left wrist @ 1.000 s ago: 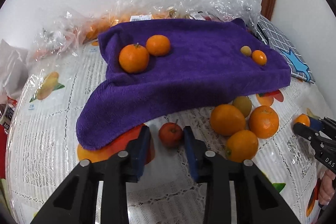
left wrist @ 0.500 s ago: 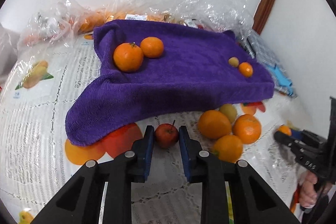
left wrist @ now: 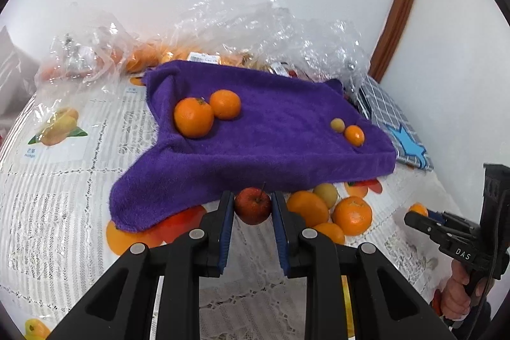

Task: Organize fruits
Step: 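Close the left gripper on the red apple and lift it, then carry the held orange and red apple over the purple towel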

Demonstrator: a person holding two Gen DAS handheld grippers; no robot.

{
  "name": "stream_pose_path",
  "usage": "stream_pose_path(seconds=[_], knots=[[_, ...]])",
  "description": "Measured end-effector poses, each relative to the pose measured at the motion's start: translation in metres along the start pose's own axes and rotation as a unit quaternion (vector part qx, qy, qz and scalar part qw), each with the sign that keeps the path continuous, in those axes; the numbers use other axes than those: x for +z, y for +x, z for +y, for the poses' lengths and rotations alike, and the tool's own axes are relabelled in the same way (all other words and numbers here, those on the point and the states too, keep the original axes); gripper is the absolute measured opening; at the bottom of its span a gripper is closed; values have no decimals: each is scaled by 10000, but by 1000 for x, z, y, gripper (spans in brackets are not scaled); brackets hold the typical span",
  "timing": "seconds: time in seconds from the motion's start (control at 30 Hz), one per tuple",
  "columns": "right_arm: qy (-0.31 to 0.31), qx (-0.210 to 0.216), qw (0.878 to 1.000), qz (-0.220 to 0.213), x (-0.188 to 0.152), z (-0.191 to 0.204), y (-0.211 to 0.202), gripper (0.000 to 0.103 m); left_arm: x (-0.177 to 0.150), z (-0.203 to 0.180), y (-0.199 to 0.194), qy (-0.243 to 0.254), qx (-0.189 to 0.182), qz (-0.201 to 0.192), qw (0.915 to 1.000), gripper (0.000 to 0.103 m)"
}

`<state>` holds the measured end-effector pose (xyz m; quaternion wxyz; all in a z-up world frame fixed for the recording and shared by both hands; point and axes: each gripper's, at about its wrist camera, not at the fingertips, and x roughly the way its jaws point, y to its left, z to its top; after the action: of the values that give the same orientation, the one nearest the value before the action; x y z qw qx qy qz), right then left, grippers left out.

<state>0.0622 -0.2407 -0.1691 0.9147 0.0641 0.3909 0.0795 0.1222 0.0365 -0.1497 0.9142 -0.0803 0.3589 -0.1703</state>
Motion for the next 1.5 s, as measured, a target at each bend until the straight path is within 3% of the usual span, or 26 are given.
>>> stream_pose_path(seconds=[0.3, 0.57, 0.93, 1.13, 1.5], knots=[[355, -285, 9989, -83, 10, -15, -8, 33, 4, 6, -8, -92, 155, -268, 9995, 23], [176, -83, 9978, -630, 56, -10, -23, 33, 10, 14, -12, -283, 248, -331, 9987, 23], [35, 102, 9952, -977, 125, -18, 11, 33, 67, -2, 9, -175, 522, -536, 9970, 23], [222, 100, 9970, -738, 121, -36, 39, 33, 63, -1, 39, -253, 603, -459, 9968, 23], [282, 98, 9994, -201, 109, -47, 71, 33, 52, 13, 46, -534, 606, -514, 9954, 23]])
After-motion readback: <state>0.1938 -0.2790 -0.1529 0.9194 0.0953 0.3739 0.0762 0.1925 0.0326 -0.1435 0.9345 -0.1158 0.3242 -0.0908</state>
